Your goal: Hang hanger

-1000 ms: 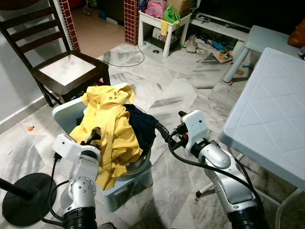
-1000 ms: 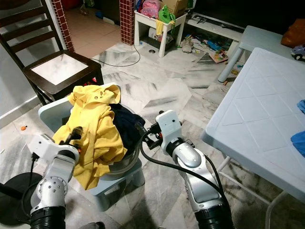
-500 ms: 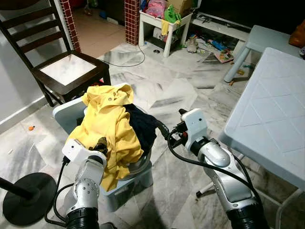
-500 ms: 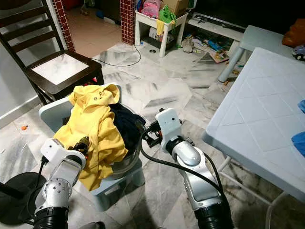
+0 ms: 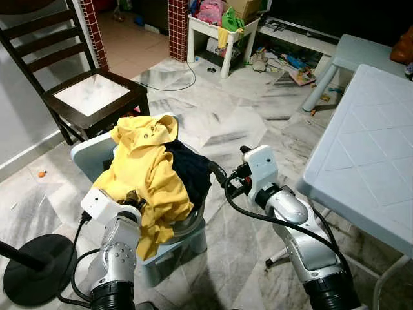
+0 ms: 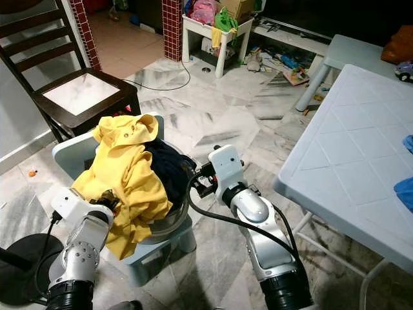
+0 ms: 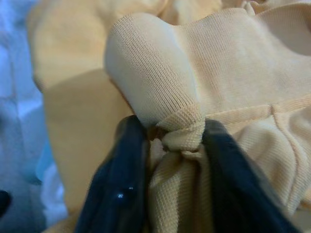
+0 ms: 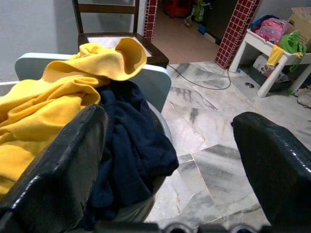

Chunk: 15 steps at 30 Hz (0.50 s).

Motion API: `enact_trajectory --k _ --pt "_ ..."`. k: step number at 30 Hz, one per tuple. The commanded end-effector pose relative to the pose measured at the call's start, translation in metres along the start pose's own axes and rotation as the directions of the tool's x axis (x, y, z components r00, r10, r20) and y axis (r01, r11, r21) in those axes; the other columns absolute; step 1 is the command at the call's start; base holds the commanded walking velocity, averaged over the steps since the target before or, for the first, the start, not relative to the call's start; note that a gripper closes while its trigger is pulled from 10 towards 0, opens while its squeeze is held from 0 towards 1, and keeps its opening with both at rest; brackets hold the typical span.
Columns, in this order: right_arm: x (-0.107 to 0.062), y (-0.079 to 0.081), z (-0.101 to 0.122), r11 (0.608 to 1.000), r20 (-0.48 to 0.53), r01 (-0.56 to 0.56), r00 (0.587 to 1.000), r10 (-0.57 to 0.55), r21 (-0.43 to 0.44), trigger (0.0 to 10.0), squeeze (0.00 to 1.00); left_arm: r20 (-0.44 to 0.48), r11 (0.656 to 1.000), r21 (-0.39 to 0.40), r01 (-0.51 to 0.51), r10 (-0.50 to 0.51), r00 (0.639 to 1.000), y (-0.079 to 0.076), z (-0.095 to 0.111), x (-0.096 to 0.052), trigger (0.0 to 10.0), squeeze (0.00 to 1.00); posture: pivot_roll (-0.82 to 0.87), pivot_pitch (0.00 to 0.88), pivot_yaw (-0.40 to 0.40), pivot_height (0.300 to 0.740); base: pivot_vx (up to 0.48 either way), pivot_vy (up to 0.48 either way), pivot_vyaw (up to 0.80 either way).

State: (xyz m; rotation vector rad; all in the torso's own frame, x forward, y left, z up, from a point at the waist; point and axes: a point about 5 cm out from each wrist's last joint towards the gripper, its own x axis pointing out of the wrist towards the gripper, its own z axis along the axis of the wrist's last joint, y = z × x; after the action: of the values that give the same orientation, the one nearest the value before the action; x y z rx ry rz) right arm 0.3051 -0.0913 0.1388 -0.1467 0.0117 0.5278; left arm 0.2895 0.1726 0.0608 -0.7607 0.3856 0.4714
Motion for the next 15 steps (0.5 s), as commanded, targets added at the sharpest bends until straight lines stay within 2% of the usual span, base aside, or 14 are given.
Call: enact_trajectory --k 1,10,15 --pt "0.0 -0.005 0.0 1.0 0.0 0.019 1.0 -0.019 -0.005 10.0 0.0 0.016 0.996 0.06 -0.068 0.067 0.998 0.012 -0.007 -0.004 0.0 0.0 -0.04 0.082 -0.067 0.74 0.0 0.0 0.0" --pt "0.003 -0.005 0.001 1.0 0.008 0.022 1.0 -0.022 -0.005 10.0 0.0 0.053 0.994 0.088 -0.064 0.06 0.997 0.012 0.001 -0.002 0.0 0.0 -0.03 0.076 -0.064 0.74 0.0 0.0 0.0" --pt "0.003 -0.005 0.001 1.0 0.011 0.027 1.0 -0.027 -0.004 10.0 0.0 0.114 0.971 0.23 -0.066 0.041 0.993 0.011 0.007 -0.003 0.0 0.0 -0.03 0.076 -0.059 0.74 0.0 0.0 0.0"
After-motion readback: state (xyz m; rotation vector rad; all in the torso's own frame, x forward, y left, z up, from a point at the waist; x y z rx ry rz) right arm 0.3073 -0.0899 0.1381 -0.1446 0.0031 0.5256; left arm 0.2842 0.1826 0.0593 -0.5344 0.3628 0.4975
